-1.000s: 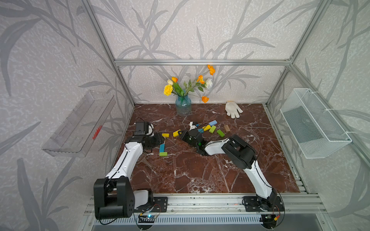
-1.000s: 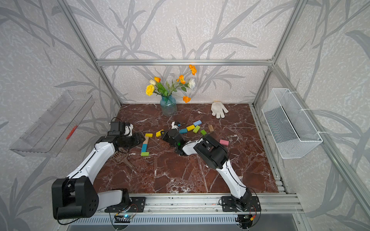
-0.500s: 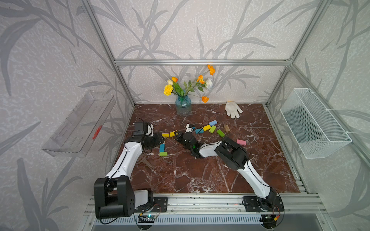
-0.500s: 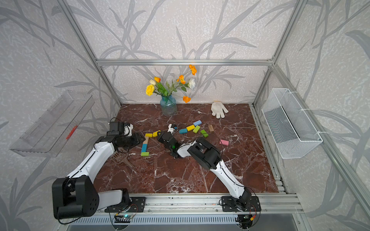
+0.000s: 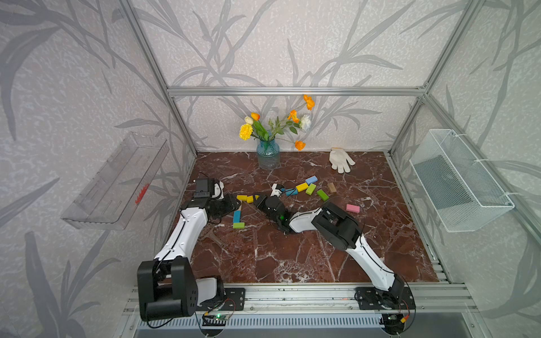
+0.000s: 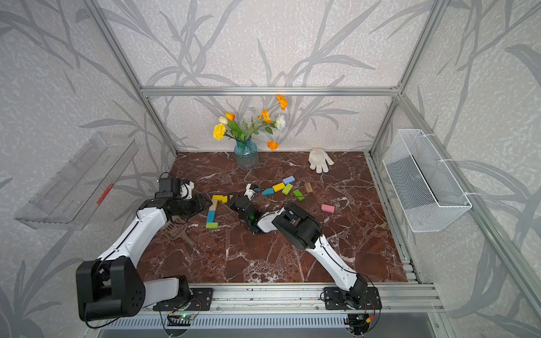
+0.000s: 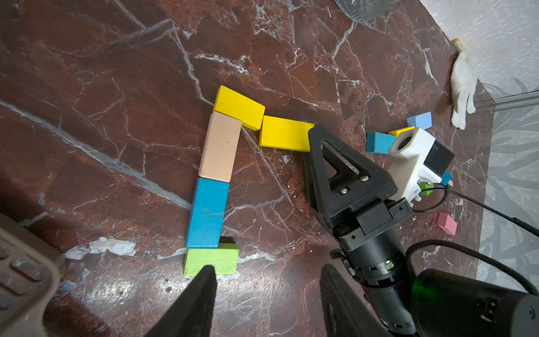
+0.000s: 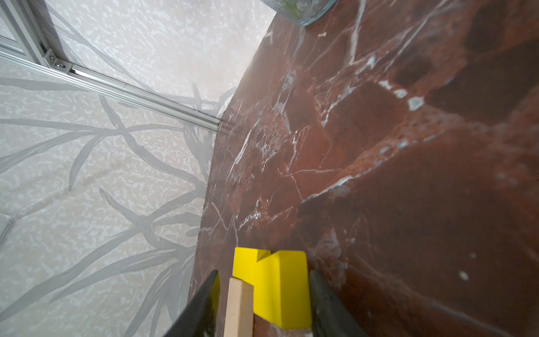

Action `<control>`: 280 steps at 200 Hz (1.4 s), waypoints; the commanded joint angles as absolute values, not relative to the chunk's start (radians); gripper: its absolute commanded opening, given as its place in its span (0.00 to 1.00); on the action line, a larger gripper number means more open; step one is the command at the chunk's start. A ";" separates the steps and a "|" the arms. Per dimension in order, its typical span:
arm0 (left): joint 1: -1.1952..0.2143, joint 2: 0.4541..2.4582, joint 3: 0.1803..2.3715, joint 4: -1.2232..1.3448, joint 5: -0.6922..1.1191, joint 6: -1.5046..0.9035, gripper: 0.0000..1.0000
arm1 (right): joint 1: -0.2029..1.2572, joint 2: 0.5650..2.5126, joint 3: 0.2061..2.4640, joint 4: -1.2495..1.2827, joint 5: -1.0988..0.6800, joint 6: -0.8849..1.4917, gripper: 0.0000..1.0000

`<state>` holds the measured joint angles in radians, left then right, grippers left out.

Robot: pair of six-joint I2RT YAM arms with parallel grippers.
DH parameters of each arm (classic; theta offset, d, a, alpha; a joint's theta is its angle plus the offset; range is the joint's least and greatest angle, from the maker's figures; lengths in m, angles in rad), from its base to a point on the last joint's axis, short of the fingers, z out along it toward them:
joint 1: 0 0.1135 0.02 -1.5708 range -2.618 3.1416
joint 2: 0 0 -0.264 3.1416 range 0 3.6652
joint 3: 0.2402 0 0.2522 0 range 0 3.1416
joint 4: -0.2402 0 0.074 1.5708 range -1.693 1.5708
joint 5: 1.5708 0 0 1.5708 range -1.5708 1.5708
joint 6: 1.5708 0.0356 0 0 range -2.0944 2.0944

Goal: Assemble the letter c with building blocks
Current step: Assemble the building block at the center of the board.

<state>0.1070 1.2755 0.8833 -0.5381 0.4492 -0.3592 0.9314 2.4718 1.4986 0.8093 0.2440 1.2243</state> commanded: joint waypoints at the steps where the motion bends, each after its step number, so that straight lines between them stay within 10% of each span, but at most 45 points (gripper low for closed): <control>1: 0.117 1.272 0.905 -0.534 0.473 -0.345 0.58 | 0.939 2.430 1.443 0.782 0.276 1.211 0.53; 60: 0.123 1.272 0.903 -0.529 0.477 -0.342 0.58 | 0.940 2.317 1.367 0.597 0.275 1.197 0.59; 184: 0.137 1.275 0.902 -0.526 0.485 -0.343 0.58 | 0.945 2.274 1.502 0.236 0.047 1.113 0.00; 280: 0.143 1.274 0.902 -0.523 0.497 -0.344 0.58 | 0.931 2.404 1.666 0.189 -0.061 1.135 0.00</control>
